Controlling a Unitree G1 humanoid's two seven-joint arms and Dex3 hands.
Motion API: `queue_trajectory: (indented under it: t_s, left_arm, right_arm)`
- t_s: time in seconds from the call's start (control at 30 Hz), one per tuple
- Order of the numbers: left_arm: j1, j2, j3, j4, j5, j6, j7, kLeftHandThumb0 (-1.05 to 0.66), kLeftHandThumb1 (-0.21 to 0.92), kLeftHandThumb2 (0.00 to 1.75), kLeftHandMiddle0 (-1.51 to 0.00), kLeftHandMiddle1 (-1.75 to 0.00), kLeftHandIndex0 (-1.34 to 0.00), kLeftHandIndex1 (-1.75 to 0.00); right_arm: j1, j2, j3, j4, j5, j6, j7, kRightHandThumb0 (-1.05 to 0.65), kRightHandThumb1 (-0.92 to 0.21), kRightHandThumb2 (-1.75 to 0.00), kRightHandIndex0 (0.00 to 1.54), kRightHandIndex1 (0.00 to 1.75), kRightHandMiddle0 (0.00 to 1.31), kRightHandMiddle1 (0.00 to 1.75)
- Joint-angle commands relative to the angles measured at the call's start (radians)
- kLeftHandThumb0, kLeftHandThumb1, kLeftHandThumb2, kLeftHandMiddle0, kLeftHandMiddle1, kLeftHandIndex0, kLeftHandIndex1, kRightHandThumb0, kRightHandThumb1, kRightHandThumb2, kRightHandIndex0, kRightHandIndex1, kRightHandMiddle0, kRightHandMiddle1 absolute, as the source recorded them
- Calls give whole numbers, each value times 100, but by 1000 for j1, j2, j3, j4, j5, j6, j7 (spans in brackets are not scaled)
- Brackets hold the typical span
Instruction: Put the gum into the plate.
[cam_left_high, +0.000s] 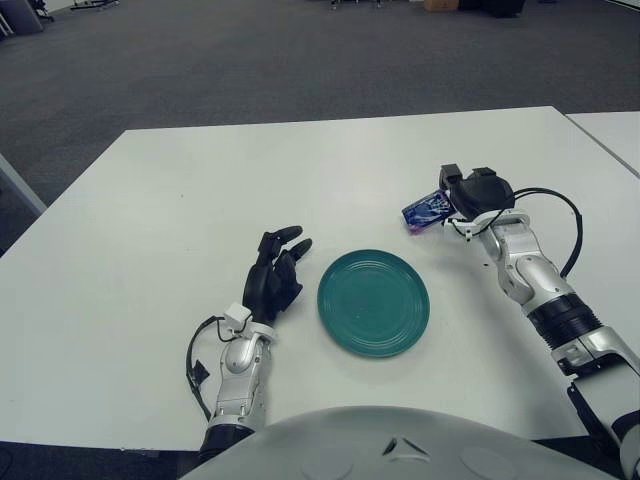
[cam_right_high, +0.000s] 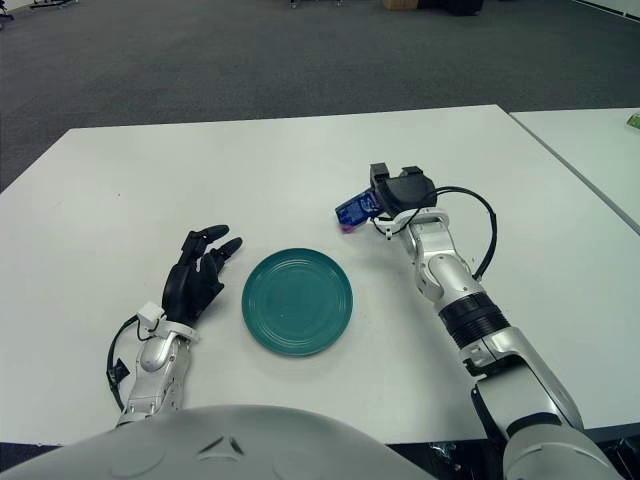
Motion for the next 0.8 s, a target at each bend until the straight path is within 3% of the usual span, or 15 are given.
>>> queue_trajectory:
  t_s: [0.0, 0.3, 0.77]
  left_arm:
    - [56, -49, -7, 80, -26, 0, 0, -89, 92, 84, -42, -58, -17, -110]
    - [52, -49, -3, 91, -28, 1, 0, -89, 92, 84, -42, -59, -17, -110]
    - [52, -43, -2, 88, -25, 4, -1, -89, 92, 85, -44, -61, -16, -109]
  right_arm:
    - [-12, -14, -29, -92, 8, 8, 37, -39, -67, -85, 32, 43, 35, 175]
    - [12, -27, -63, -264, -5, 40, 169, -39, -69, -83, 33, 39, 34, 175]
    - [28, -33, -95, -380, 9, 18, 256, -39, -66, -85, 40, 41, 38, 172]
